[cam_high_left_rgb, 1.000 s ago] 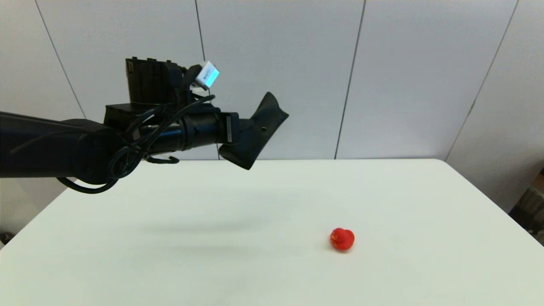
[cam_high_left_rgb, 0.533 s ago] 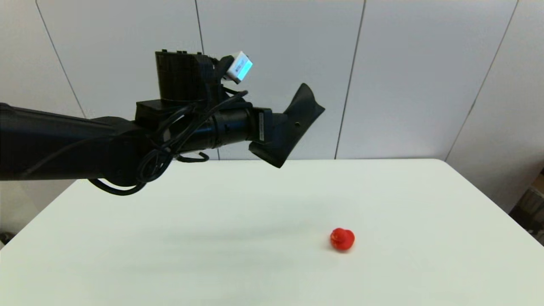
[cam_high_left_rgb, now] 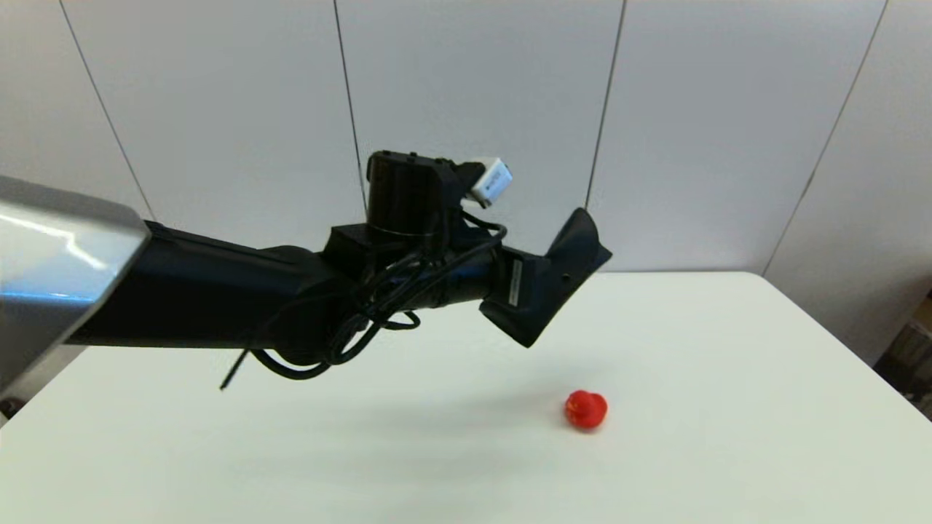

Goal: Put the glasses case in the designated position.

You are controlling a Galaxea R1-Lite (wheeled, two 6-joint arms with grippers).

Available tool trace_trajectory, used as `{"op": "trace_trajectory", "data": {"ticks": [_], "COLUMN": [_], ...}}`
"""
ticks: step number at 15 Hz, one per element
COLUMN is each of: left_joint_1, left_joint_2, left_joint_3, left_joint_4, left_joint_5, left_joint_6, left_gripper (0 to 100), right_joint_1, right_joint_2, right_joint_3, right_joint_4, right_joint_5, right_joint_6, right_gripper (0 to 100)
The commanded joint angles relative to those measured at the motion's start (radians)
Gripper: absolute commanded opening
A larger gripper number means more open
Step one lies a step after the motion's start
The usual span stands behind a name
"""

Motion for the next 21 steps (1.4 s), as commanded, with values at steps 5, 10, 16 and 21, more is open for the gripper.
{"op": "trace_trajectory", "data": {"ticks": [5,10,16,21], "left_joint_1": [-0.017,-0.027,-0.039,-0.039], "left_joint_2": [0.156,0.218,0.248,0.268], "left_joint_3": [-0.004,-0.003,0.016,0.013], "left_joint_4": [-0.027,-0.176,-0.277,-0.280], "left_joint_5": [0.060,0.060,0.060,0.066], "left_joint_6": [0.044,0.044,0.056,0.074], "left_gripper": [0,0,0,0], "right_joint_1": [0.000,0.000,0.000,0.000], "right_joint_2": [0.000,0.000,0.000,0.000], "right_joint_3": [0.000,0.000,0.000,0.000], "right_joint_4": [0.000,-0.002,-0.002,0.000], "right_joint_5": [0.000,0.000,0.000,0.000], "right_joint_6": [-0.001,0.002,0.002,0.002], "right_gripper": [100,100,100,100]}}
